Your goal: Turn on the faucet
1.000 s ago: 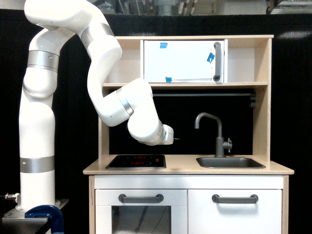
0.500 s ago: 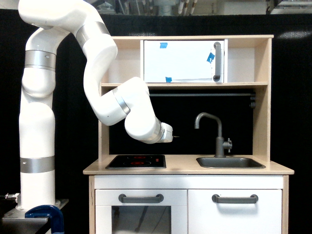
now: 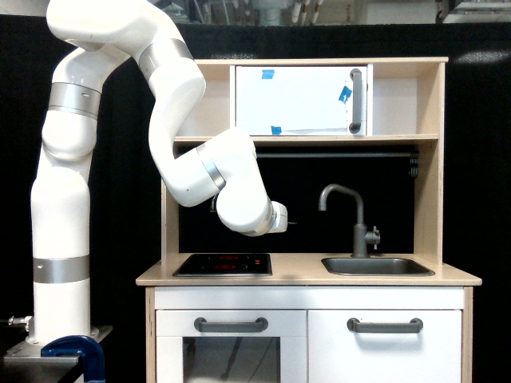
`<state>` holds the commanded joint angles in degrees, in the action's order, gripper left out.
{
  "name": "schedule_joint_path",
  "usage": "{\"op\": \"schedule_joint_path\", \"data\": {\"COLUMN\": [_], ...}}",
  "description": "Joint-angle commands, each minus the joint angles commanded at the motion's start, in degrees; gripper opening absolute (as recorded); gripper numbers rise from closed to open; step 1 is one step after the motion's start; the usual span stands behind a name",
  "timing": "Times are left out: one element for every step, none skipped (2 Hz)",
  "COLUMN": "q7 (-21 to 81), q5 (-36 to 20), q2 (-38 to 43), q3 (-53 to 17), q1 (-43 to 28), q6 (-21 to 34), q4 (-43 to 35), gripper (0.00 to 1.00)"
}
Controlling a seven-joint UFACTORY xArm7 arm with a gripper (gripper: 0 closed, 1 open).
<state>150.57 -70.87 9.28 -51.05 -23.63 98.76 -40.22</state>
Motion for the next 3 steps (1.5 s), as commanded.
{"op": "schedule_joint_path", "data": {"q7": [-2.68, -4.21, -7.92], "q5": [-1.19, -3.27, -7.49], "q2": [-2.7, -1.32, -5.96], "q3": [3.87, 7.34, 14.03], "q1": [0.98, 2.63, 1.25], "q6": [-2.8, -2.95, -9.8], "q4": [0.03, -2.49, -0.84], "gripper": [1.0, 1.0, 1.0]}}
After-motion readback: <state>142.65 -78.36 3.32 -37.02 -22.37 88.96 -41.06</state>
